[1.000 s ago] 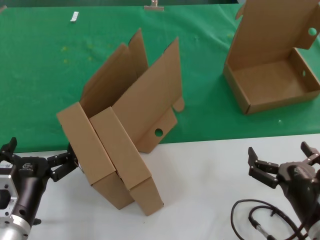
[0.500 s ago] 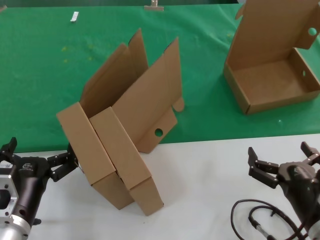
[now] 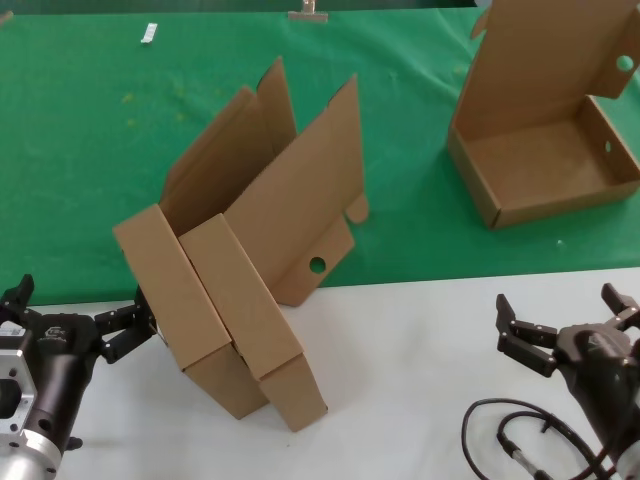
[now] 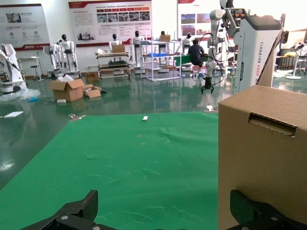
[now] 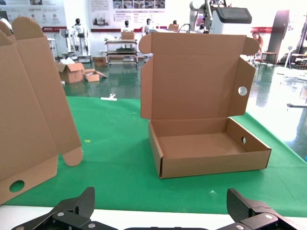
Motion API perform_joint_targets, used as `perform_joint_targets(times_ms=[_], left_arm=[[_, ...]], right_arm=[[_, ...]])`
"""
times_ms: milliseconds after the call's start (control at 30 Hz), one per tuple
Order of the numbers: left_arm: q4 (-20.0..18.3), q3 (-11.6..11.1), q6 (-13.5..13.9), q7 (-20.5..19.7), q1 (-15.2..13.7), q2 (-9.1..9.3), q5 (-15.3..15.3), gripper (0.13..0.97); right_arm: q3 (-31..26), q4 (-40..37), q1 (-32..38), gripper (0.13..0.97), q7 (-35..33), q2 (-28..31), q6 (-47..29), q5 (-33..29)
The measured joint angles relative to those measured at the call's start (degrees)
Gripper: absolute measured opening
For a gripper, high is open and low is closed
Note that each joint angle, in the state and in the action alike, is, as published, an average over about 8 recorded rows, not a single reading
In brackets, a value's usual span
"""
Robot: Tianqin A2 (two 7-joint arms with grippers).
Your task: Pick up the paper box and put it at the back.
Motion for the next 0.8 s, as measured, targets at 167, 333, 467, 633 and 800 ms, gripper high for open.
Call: perform_joint_targets(times_ms=[167,333,467,633,800], left_arm=[[0.0,0.0,0.0,0.0,0.0,0.0,0.0,0.966],[0.0,0.0,0.0,0.0,0.0,0.0,0.0,0.966],[0.0,0.0,0.0,0.0,0.0,0.0,0.0,0.966],[0.0,0.0,0.0,0.0,0.0,0.0,0.0,0.966],[0.0,0.0,0.0,0.0,0.0,0.0,0.0,0.966]], right_arm=[[0.0,0.0,0.0,0.966,0.0,0.0,0.0,0.0],[0.0,0.0,0.0,0.966,0.0,0.0,0.0,0.0],[0.0,0.0,0.0,0.966,0.0,0.0,0.0,0.0],[0.0,0.0,0.0,0.966,0.0,0.0,0.0,0.0],[0.0,0.0,0.0,0.966,0.0,0.0,0.0,0.0]])
